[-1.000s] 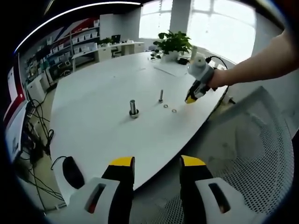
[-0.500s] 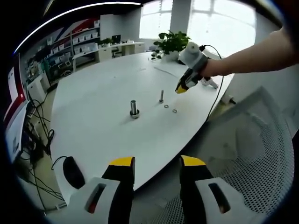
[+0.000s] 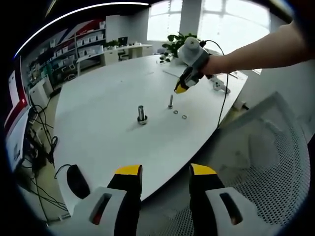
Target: Place the washer onto the threaded stud by aligning its center hole with the stud, sliding it down to the base, and recovering from edge contact or off-axis alignment until the washer reaches the visible bottom stop.
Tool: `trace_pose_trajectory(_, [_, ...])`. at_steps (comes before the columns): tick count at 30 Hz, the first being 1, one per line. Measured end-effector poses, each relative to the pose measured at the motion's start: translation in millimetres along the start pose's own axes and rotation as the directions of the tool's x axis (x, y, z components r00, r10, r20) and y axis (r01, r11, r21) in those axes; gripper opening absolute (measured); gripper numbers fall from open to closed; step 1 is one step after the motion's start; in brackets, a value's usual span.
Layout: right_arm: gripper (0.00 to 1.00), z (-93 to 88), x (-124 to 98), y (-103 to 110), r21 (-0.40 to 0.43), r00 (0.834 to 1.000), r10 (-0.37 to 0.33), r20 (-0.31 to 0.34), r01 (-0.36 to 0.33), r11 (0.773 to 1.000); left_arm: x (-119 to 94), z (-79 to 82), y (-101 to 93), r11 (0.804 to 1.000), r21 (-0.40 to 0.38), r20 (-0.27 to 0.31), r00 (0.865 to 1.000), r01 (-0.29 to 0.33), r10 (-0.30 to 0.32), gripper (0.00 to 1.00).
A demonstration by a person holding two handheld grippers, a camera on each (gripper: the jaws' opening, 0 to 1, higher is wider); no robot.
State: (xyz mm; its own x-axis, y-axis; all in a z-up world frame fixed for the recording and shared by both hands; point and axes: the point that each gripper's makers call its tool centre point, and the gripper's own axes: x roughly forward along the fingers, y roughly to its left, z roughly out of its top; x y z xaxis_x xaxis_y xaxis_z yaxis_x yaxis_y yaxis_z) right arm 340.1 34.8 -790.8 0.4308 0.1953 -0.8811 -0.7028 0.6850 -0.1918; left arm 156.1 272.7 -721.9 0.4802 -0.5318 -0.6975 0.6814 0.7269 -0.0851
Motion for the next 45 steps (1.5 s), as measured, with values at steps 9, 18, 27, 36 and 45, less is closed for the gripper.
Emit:
trace_pose_trajectory(9, [0.14,-2.4,9,3,-0.009,1.0,0.013,-0.017,-0.014,1.0,0,0.5,0.4,1.0,-0.005,0.003,1.0,-0.002,0.002,0.36])
trace_pose_trajectory(18, [0.14,2.5,16,3,-0.018,1.0,0.018,-0.022,-0.018,1.0,0,-0.4,0.6,1.0,-0.004,-0.001,1.0,-0.003,0.003,0.36])
trace_pose_trajectory(27, [0.14,0.5,21,5,-0.022,0.999,0.027,-0.04,-0.027,0.999,0,-0.3,0.5,1.0,-0.005,-0.002,1.0,-0.002,0.002,0.36])
trace_pose_trajectory(36, [0.14,-1.6,30,5,-0.025,0.998,0.031,-0.055,-0.033,0.999,1,-1.1,0.0,1.0,-0.005,-0.008,1.0,0.0,0.0,0.36])
trace_pose_trajectory(45, [0.14,-9.9,44,6,-0.008,0.995,0.044,-0.088,-0.045,0.999,1,-2.1,-0.2,1.0,-0.005,-0.012,1.0,0.002,-0.002,0.35])
